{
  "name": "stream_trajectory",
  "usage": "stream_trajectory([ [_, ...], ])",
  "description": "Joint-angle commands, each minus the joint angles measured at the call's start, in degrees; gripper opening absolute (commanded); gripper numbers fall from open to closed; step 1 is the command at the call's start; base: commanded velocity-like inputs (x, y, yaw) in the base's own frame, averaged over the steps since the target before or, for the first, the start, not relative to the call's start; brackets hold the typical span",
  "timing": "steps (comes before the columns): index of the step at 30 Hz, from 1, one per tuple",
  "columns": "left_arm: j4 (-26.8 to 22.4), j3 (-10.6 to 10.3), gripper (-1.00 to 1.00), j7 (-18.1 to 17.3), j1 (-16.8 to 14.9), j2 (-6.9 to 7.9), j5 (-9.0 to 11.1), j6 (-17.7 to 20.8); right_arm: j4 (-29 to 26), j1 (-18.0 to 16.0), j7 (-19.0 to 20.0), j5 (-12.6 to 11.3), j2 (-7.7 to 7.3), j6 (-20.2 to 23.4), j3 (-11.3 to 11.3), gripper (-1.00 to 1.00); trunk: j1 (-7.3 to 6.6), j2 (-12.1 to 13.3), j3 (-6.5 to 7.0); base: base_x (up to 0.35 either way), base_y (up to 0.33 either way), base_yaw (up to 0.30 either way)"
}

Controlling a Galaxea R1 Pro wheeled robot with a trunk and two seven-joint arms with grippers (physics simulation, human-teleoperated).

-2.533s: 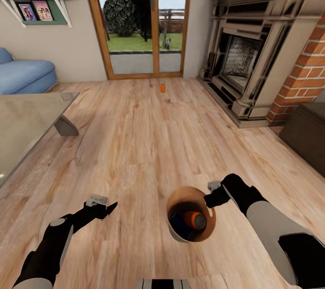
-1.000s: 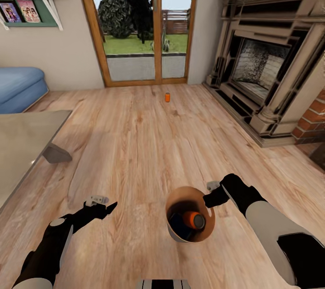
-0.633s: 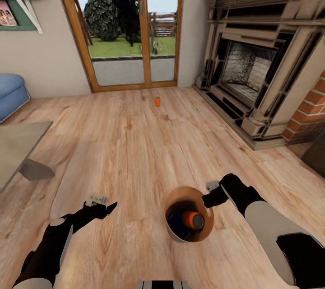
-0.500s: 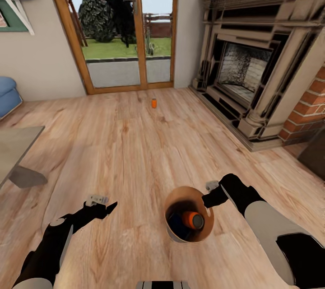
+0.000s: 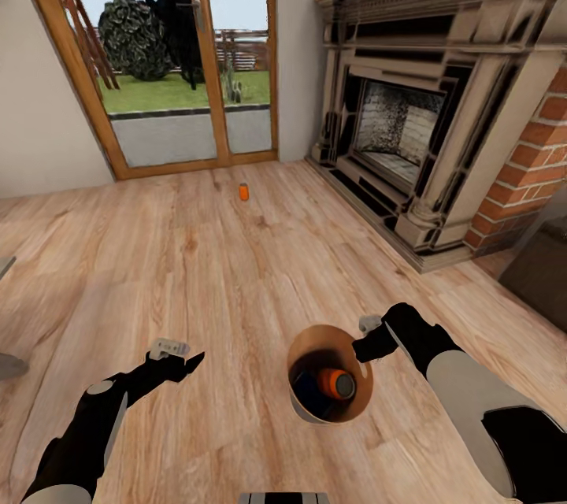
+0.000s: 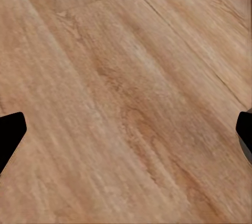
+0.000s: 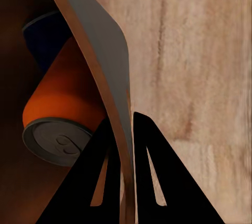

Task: Put the three can of soda from the living room inside the tash can in the kitchen.

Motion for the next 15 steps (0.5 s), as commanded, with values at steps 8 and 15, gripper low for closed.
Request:
stream_trajectory([
  [8, 0.01, -0.01, 1.00, 0.03, 0.00, -0.05, 0.01, -0.03, -0.01, -0.02, 0.42, -1.49, 0.01, 0.47, -0.20, -1.00, 0.00, 0.00, 0.42, 0.325, 0.000, -0.178],
  [15, 0.02, -0.01, 1.00, 0.05, 0.00, -0.06, -0.01, -0.01, -0.01, -0.02, 0.52, -1.51, 0.03, 0.48, -0.20, -1.00, 0.00, 0.00, 0.50, 0.325, 0.000, -0.041],
])
